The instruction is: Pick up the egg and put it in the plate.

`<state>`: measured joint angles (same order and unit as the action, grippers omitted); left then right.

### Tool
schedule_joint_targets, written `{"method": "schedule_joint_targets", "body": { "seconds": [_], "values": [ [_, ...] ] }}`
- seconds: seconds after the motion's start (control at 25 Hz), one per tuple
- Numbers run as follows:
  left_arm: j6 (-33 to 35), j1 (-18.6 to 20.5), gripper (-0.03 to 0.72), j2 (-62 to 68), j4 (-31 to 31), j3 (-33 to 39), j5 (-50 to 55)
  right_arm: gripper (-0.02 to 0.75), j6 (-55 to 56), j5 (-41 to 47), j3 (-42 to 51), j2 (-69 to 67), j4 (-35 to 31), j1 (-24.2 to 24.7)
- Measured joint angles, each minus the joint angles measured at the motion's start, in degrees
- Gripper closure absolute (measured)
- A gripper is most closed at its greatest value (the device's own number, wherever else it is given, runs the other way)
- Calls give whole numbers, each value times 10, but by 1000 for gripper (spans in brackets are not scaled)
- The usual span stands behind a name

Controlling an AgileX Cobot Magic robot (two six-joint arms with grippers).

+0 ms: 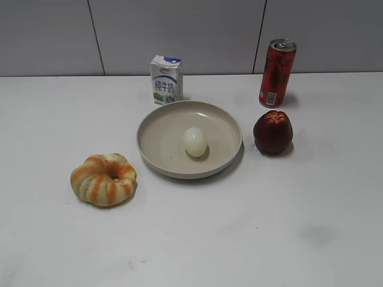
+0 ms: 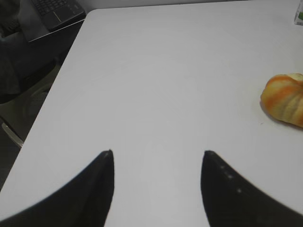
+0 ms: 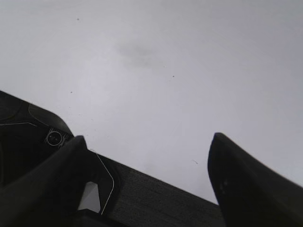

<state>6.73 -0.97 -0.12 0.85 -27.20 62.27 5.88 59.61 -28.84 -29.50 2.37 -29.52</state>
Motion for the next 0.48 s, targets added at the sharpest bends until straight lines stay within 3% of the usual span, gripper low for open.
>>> {"method": "schedule_joint_targets", "body": {
  "seconds": [0.48],
  "values": [
    [0, 0, 242, 0, 0, 0, 0, 148, -43, 1, 0, 1, -34, 0]
  ]
}}
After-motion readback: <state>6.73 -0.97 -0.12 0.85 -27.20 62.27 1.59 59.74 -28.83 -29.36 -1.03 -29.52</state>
